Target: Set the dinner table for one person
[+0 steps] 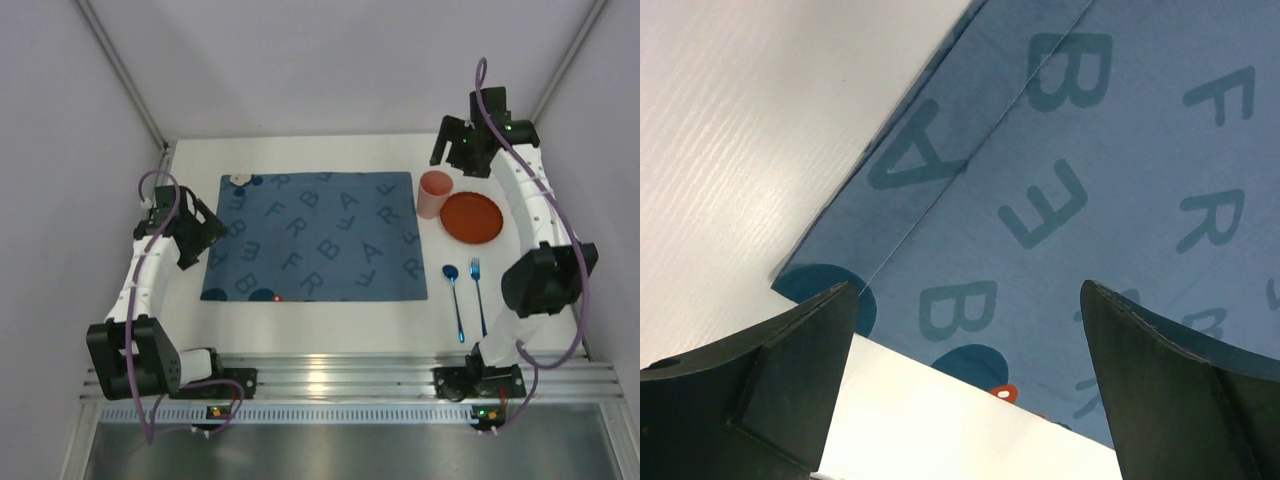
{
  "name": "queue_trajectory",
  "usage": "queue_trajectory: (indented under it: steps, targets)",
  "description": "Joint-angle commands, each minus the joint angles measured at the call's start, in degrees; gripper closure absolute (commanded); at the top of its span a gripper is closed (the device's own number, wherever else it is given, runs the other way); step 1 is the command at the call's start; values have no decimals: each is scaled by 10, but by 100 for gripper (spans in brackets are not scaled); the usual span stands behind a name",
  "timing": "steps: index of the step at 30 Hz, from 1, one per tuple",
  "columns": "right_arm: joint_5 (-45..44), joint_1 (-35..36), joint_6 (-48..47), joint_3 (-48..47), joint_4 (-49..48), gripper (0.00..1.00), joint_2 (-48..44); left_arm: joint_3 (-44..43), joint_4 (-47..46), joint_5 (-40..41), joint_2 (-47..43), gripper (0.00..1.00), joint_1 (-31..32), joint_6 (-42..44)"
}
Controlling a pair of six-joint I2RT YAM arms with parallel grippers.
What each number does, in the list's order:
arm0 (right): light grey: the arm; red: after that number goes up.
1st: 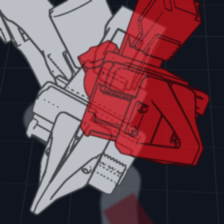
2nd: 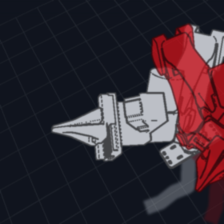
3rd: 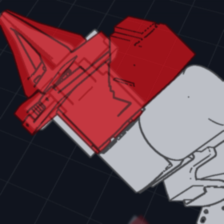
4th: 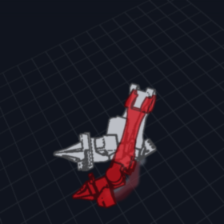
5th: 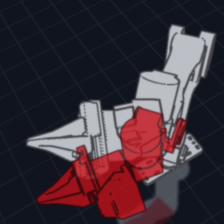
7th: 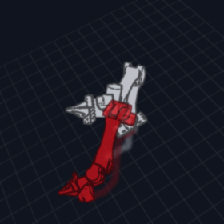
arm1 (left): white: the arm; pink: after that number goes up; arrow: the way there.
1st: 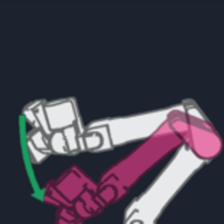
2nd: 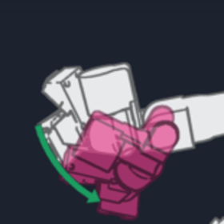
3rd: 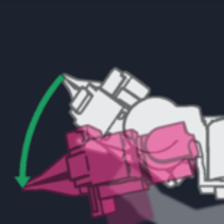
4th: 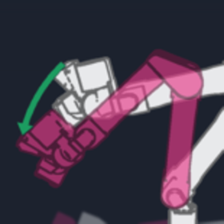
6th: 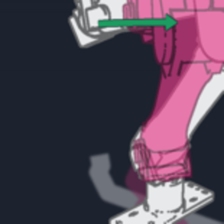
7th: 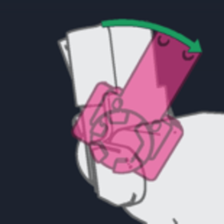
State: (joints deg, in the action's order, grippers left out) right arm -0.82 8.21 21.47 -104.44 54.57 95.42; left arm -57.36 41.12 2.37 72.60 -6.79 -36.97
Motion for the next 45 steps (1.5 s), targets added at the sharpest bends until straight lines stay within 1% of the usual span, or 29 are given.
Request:
queue_trajectory:
  steps: [1, 2, 4, 7, 10, 13, 16, 17, 18, 19, 22, 26, 29, 32, 38, 45]
  targets:
    - [-48, -30, -15, -59, 91, 17, 99, -28, -13, -23, 11, 2, 1, 22]
    - [-58, -33, -18, -72, 100, 17, 114, -30, -10, -38, 15, 2, 1, 20]
    - [-59, -37, -24, -90, 110, 17, 149, -30, -5, -38, 15, 2, 1, 13]
    - [-77, -40, -32, -95, 100, 17, 180, -24, -7, -30, 14, 2, 0, 3]
    - [-69, -57, -28, -103, 99, 20, 215, -31, 11, -10, 16, 2, 1, -9]
    - [-52, -67, -21, -109, 87, 29, 245, -41, 18, -4, 18, 2, 1, -12]
    - [-38, -67, -25, -129, 87, 54, 276, -55, 32, 6, 29, 3, 1, -12]
    - [-37, -67, -25, -133, 87, 76, 282, -57, 37, 9, 31, 2, 1, -12]
    - [-35, -68, -25, -139, 87, 86, 293, -63, 40, 11, 31, 2, 0, -12]
    - [-35, -67, -24, -146, 89, 100, 296, -64, 40, 11, 31, 3, 1, -13]
    - [-44, -67, -21, -174, 97, 100, 298, -78, 43, 8, 33, 2, 1, -12]
    - [-72, -50, -10, -219, 120, 100, 267, -97, 52, 11, 41, 3, 2, -5]
    - [-81, -7, -3, -226, 122, 100, 225, -99, 48, 11, 46, 3, 3, -6]
    - [-81, 31, 0, -226, 122, 100, 217, -91, 37, 1, 47, 3, 5, -13]
    - [-52, 73, 12, -217, 82, 100, 256, -86, 31, -4, 41, 3, 7, -10]
    - [-59, 87, 17, -260, 69, 100, 332, -85, 47, 4, 16, 3, 7, 1]
